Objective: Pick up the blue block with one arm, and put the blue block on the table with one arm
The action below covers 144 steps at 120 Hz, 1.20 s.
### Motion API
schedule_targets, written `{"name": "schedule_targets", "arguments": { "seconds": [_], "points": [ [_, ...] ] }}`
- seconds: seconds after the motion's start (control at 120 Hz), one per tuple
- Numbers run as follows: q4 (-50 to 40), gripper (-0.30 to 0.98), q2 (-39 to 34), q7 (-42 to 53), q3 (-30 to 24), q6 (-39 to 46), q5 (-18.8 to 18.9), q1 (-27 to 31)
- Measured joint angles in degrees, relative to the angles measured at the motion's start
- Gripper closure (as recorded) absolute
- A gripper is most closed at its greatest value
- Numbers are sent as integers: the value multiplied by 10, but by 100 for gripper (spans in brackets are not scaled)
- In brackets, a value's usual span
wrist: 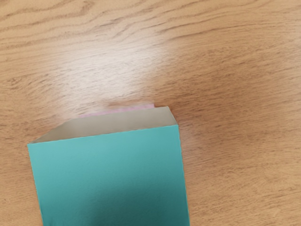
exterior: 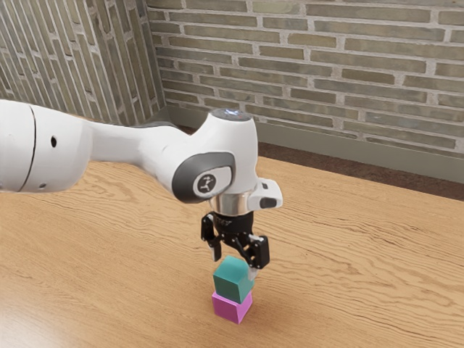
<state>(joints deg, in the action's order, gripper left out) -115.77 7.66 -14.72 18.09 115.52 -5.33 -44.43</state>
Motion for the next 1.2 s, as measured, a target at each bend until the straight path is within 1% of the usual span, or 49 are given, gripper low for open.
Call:
{"name": "schedule_targets", "arguments": {
  "seconds": [0.133,0.275,0.667,0.725,0.833,0.858,0.992,1.108,1.2],
  "points": [
    [2,0,15,0,0,8,-10,5],
    [2,0,22,3,0,12,-13,23],
    [1,0,63,8,0,17,-38,28],
    [1,4,68,9,0,19,-44,28],
    [1,23,72,10,0,21,-51,28],
    [1,25,72,10,0,22,-51,28],
    [22,33,69,10,5,23,-49,28],
    [48,34,69,11,30,21,-44,31],
    [57,35,69,12,37,19,-40,52]
  ]
}}
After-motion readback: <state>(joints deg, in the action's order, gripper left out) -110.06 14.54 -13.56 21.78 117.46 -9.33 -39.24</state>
